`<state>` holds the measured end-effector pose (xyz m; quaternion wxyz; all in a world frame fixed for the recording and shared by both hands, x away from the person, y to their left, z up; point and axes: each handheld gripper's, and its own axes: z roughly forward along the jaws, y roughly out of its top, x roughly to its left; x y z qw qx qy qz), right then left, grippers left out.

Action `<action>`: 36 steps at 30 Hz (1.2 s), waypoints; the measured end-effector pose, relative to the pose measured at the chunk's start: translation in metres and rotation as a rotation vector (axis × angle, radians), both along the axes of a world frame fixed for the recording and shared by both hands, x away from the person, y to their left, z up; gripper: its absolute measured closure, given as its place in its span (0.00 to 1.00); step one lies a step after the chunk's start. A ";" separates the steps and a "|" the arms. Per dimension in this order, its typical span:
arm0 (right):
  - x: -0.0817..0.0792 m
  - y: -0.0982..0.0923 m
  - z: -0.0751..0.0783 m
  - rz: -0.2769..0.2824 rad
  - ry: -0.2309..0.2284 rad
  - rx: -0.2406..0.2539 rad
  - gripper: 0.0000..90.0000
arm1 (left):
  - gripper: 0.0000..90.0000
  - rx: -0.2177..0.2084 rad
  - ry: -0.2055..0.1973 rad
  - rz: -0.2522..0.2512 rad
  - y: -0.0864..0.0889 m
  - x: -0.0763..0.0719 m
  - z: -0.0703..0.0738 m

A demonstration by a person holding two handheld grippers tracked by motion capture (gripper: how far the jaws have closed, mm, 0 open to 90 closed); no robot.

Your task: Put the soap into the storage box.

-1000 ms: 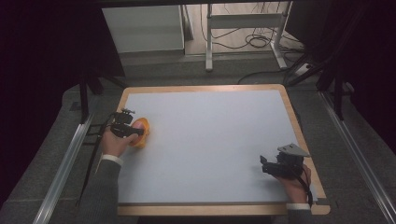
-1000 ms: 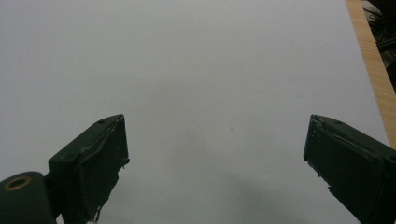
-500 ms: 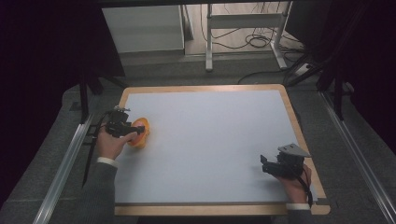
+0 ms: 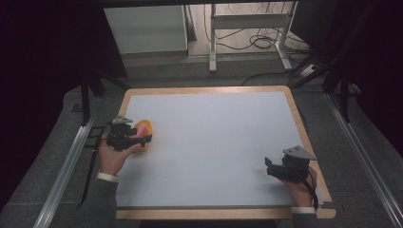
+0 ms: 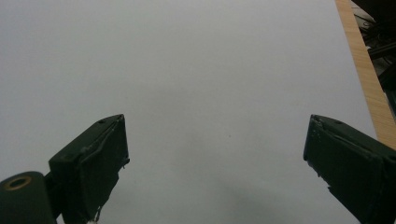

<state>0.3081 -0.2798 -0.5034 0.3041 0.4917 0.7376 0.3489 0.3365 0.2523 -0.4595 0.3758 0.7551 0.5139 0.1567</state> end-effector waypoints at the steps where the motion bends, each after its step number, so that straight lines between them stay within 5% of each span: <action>1: 0.000 0.000 0.000 0.003 -0.003 -0.001 0.07 | 0.32 -0.010 -0.004 -0.028 -0.005 -0.009 -0.004; 8: 0.000 0.002 0.000 0.005 -0.005 -0.001 0.07 | 0.31 -0.005 -0.005 -0.105 -0.018 -0.033 -0.023; 19: 0.000 0.005 -0.001 0.020 0.000 -0.009 0.07 | 0.30 -0.042 0.020 -0.135 -0.026 -0.049 -0.052; 36: 0.000 0.011 0.001 0.044 -0.009 -0.031 0.07 | 0.29 -0.022 0.034 -0.130 -0.028 -0.049 -0.064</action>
